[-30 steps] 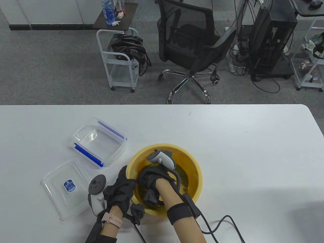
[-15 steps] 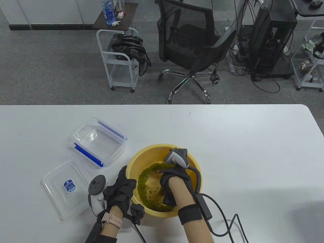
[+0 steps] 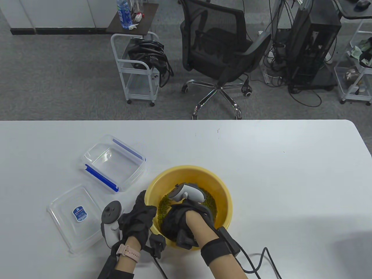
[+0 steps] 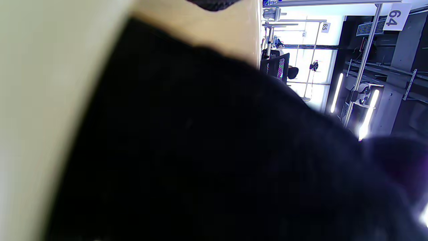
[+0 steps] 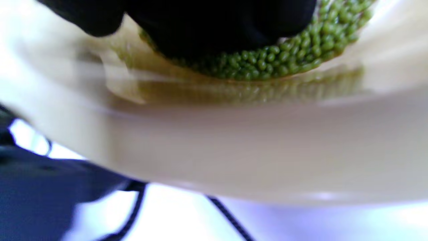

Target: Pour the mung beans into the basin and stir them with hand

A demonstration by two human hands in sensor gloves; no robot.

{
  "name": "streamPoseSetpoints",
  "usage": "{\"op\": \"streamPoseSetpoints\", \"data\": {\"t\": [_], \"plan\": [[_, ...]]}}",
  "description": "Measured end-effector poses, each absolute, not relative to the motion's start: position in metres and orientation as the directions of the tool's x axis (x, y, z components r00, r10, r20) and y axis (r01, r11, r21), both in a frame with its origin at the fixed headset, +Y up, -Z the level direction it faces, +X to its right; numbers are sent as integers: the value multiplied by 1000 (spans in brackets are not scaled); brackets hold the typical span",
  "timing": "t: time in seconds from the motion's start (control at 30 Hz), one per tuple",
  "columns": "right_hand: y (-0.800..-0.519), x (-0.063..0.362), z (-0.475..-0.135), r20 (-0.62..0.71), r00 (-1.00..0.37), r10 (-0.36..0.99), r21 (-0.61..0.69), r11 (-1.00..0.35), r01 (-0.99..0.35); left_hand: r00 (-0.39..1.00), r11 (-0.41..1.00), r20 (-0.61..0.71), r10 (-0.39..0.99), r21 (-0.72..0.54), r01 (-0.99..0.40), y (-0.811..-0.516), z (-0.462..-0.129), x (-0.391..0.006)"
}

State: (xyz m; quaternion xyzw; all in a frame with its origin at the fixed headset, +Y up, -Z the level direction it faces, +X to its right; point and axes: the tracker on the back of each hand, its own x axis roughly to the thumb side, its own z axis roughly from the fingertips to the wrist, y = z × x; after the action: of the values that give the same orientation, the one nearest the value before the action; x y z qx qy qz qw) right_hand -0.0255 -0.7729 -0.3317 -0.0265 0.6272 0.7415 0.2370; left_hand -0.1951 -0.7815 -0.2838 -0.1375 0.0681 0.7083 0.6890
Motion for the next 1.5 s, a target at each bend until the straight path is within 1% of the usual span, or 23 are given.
{"op": "streamPoseSetpoints", "data": {"t": [0.07,0.17,0.27,0.3,0.33,0.37,0.43,0.5,0.6,0.7,0.8,0.87,1.03,1.1,1.17,1.23,1.33,1.37,1.43,1.5], "plan": [[-772,-30,-339,-388,-856,342,891,-99,-444,-12,-41,-289,957,-93,-995,-781,-284,-195],[-770,-31,-350,-373,-871,318,862,-227,-452,-11,-39,-288,958,-93,-995,-782,-284,-195],[-767,-23,-363,-409,-860,306,801,-331,-499,-10,-38,-286,958,-93,-995,-782,-284,-195],[-768,-18,-367,-420,-865,274,772,-393,-499,-10,-38,-286,958,-93,-995,-782,-284,-195],[-768,-10,-371,-421,-881,215,732,-494,-470,-11,-39,-285,958,-90,-995,-782,-284,-195],[-768,-8,-372,-417,-885,206,725,-512,-461,-12,-39,-285,958,-90,-995,-782,-284,-195],[-764,6,-377,-386,-905,177,692,-593,-411,-12,-39,-286,958,-88,-995,-782,-284,-195],[-762,15,-377,-394,-905,158,674,-620,-402,-13,-40,-286,958,-88,-995,-782,-284,-195],[-760,28,-371,-420,-899,127,702,-582,-410,-14,-40,-287,958,-86,-995,-782,-283,-195],[-761,40,-362,-452,-887,96,749,-499,-436,-15,-41,-287,958,-84,-996,-782,-283,-195],[-761,47,-353,-421,-905,66,786,-471,-400,-15,-41,-288,957,-84,-996,-782,-283,-195],[-761,47,-348,-406,-910,86,798,-453,-398,-16,-42,-290,957,-84,-996,-782,-283,-195],[-768,30,-332,-331,-937,112,882,-317,-349,-18,-44,-291,957,-84,-996,-782,-283,-195],[-772,14,-324,-269,-955,129,914,-279,-295,-16,-42,-292,956,-85,-995,-782,-283,-195],[-773,2,-320,-240,-957,161,930,-245,-274,-15,-42,-291,956,-86,-995,-782,-283,-195],[-774,-9,-320,-255,-942,217,935,-194,-298,-14,-40,-291,957,-86,-995,-782,-283,-195],[-774,-24,-328,-316,-888,333,916,-135,-377,-14,-42,-291,957,-90,-995,-782,-283,-195],[-774,-27,-332,-351,-875,333,903,-128,-411,-15,-43,-292,956,-91,-995,-782,-284,-195],[-775,-30,-343,-411,-854,319,862,-168,-477,-13,-40,-292,956,-90,-995,-782,-284,-195],[-773,-29,-355,-420,-848,322,830,-240,-503,-15,-43,-290,957,-90,-995,-782,-284,-195]]}}
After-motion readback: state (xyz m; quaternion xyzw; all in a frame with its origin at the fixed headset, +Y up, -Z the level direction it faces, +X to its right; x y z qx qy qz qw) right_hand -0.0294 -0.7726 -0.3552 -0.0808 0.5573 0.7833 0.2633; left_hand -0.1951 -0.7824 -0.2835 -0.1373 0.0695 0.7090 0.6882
